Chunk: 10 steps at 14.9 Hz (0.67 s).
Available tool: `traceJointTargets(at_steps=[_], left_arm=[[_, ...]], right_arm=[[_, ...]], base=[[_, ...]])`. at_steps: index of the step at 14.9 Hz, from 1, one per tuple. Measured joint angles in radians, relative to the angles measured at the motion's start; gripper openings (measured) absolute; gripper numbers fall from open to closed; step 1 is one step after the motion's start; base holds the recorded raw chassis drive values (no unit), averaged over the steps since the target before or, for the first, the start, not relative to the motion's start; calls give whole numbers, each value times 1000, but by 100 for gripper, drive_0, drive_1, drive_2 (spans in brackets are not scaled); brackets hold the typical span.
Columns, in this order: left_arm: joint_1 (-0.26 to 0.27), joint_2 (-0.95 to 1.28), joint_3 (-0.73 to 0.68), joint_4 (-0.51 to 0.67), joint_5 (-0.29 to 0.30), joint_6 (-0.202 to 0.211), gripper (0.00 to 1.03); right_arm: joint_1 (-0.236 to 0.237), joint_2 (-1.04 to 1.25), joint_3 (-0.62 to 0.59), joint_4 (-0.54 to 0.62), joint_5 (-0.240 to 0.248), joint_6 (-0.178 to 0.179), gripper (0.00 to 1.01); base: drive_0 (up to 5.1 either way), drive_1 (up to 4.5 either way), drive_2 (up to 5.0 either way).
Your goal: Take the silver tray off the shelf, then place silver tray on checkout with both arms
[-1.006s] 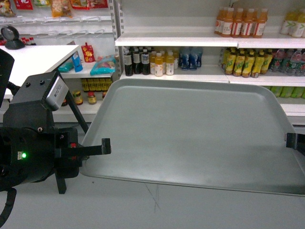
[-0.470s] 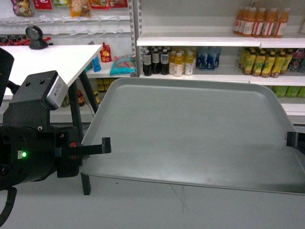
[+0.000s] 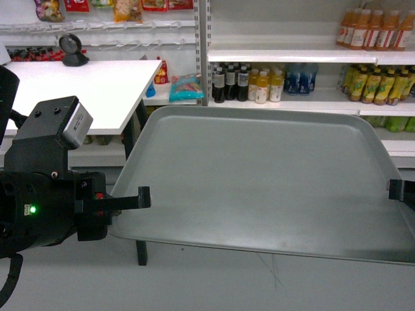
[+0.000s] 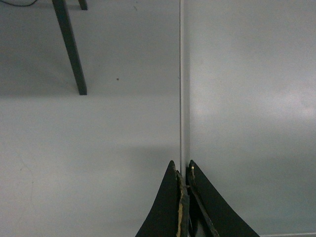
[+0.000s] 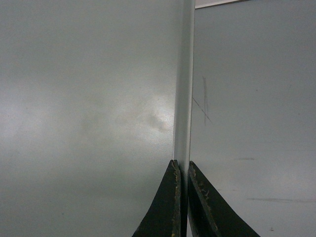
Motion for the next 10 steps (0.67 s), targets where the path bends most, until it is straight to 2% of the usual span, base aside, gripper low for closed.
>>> traceJointTargets(at_steps=[10], left_arm=[[0, 0, 0, 0, 0, 0, 2]], right_arm=[[-1, 0, 0, -2, 0, 0, 3]], base=[[-491, 255, 255]])
